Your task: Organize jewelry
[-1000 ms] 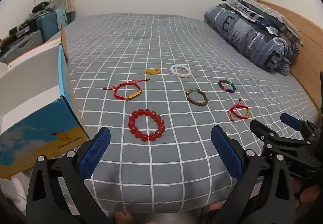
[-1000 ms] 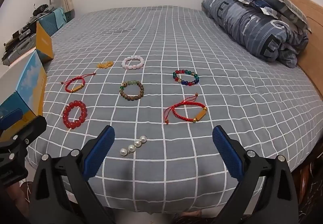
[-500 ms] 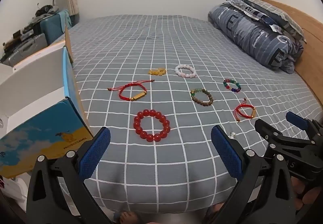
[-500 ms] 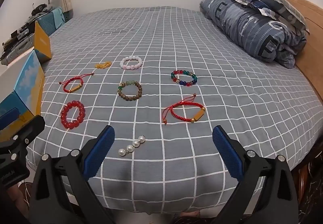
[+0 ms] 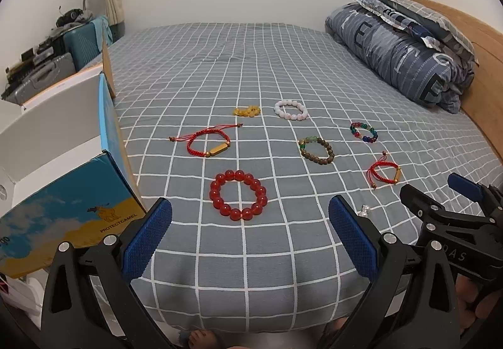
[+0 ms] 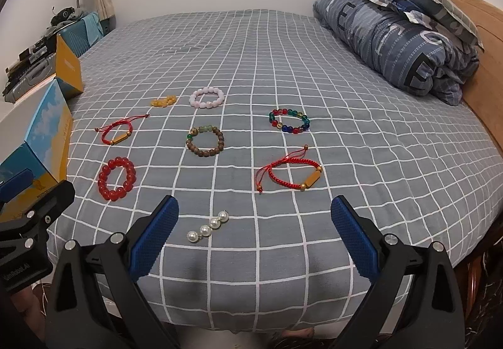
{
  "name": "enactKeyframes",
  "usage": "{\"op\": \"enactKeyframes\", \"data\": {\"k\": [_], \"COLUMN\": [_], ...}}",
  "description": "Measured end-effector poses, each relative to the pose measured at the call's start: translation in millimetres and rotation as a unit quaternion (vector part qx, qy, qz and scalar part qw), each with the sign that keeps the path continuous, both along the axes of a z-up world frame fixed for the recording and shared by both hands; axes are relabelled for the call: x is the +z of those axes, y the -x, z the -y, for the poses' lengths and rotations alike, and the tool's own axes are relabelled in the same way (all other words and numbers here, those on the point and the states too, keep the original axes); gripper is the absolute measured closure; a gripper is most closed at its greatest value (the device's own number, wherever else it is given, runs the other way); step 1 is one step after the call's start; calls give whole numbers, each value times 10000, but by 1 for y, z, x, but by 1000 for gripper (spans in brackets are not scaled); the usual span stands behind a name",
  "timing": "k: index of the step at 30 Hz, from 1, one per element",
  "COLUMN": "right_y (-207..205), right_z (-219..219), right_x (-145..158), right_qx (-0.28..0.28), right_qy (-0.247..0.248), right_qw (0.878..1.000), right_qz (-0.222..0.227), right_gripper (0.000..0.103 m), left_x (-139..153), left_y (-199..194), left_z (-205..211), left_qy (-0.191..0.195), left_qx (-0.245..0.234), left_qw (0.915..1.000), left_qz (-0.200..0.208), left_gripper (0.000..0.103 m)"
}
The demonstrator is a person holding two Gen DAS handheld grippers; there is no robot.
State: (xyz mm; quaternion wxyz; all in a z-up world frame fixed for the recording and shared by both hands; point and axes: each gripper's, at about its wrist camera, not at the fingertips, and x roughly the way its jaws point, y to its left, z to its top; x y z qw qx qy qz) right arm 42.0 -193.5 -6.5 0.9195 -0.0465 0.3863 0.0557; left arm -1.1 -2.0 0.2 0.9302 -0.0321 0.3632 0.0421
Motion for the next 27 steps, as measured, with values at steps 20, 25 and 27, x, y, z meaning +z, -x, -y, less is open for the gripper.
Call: {"op": "enactKeyframes", "data": {"k": [20, 25, 27], "right_y": [-2, -1, -1], "right_z": [2, 1, 1], "right_x": [-1, -2, -2], "right_qx": [-42, -36, -34], "right_qy": [65, 120, 117], "right_qw": [10000, 9999, 9999], "right_qz": [-3, 45, 43], "right_gripper": [9, 9, 9], "left_x": [-3, -3, -2], "left_y": [-2, -2, -1], "left_z": [0, 1, 2], "left_qy": [23, 47, 22], "left_qx": [-48, -102, -138], "left_qw": [10000, 9999, 9999], "left_qz": [-21, 18, 44], "left_gripper": [6, 5, 5]}}
